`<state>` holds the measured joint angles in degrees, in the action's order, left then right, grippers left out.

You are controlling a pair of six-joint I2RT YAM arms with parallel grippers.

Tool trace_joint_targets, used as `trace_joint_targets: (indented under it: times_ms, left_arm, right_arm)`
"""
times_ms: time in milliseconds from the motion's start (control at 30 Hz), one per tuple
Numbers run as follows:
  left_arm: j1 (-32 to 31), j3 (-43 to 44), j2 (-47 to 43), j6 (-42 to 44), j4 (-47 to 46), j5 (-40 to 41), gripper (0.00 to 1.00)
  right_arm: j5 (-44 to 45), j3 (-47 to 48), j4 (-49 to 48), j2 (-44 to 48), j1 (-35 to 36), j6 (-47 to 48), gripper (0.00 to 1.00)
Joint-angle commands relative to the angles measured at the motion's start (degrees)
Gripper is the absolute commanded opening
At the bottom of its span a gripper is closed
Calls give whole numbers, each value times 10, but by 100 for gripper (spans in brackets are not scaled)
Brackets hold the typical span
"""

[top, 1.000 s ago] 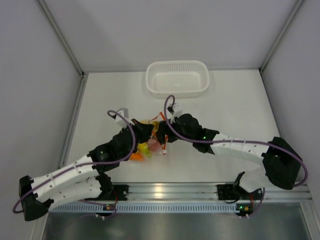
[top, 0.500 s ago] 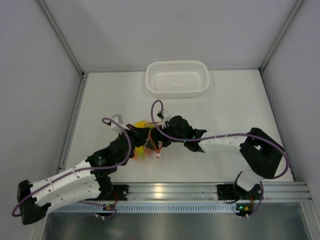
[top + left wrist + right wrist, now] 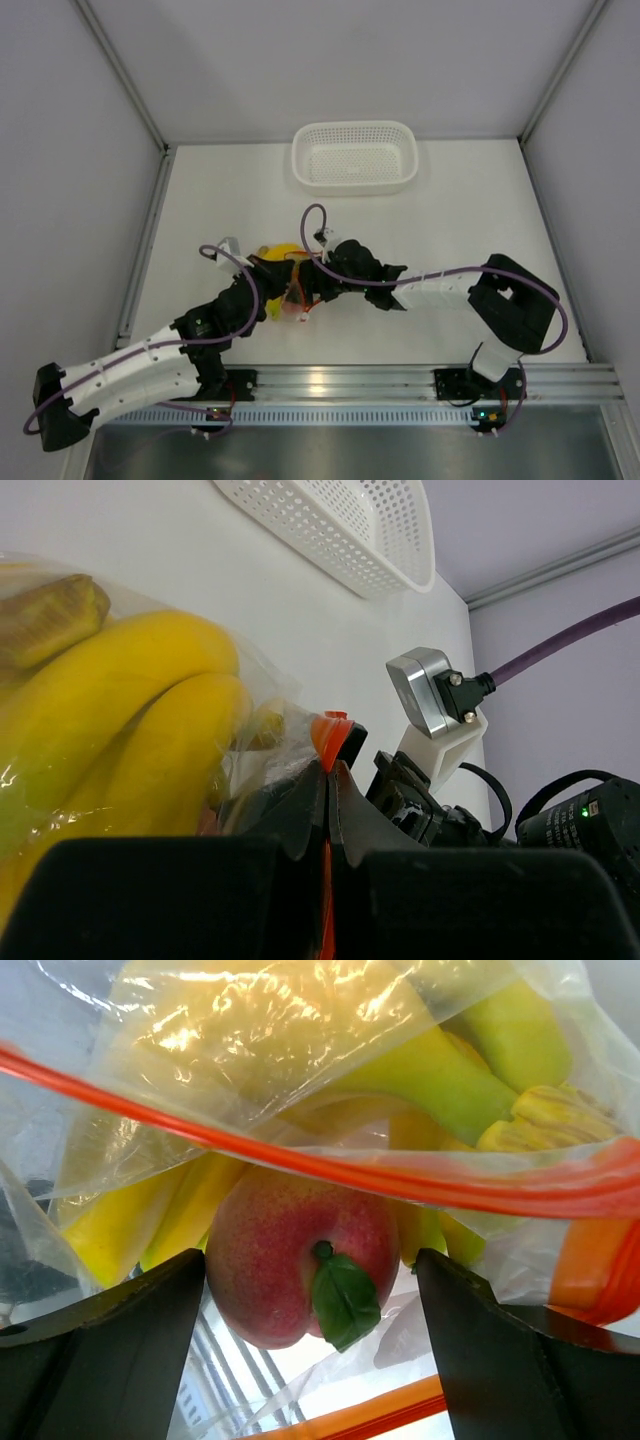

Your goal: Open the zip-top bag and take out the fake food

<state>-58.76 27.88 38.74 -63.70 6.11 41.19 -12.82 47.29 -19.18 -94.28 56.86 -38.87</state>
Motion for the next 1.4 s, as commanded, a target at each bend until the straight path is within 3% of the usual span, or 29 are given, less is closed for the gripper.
trace_joint_targets:
  times_ms: [0,200,233,267,433,500,667,767,933,1367]
  left_arm:
    - [-6,-5,-6,-15,-31,28,0]
    - [-29,-15,-8,-27,-31,57,0]
    - [-38,-17,-8,-28,-31,67,0]
    - [-43,-18,-8,-29,-31,71,0]
    - [-70,-21,-9,-34,-31,99,0]
    - [-74,-21,-9,-34,-30,108,0]
    - [-79,-26,-16,-34,-31,111,0]
    - [-79,-36,-31,-35,-30,117,0]
    - [-79,-49,-49,-27,-29,121,0]
    - [-79,-27,-12,39,-22,113,0]
  right_arm:
    - [5,-9,-48,3,17,-39,86]
    - [0,-15,-81,-17,21,-84,78]
    - [7,-14,-77,-21,22,-91,80]
    - [10,-11,-75,-26,24,-96,91]
    - [23,-2,-84,-48,32,-113,97]
    - [29,-3,-97,-52,33,-117,91]
    - [34,-21,-144,-44,33,-132,57]
    - [34,-32,-167,-38,33,-132,45]
    - [43,-32,-148,-25,33,-109,37]
    - [110,-20,-14,81,36,-10,33]
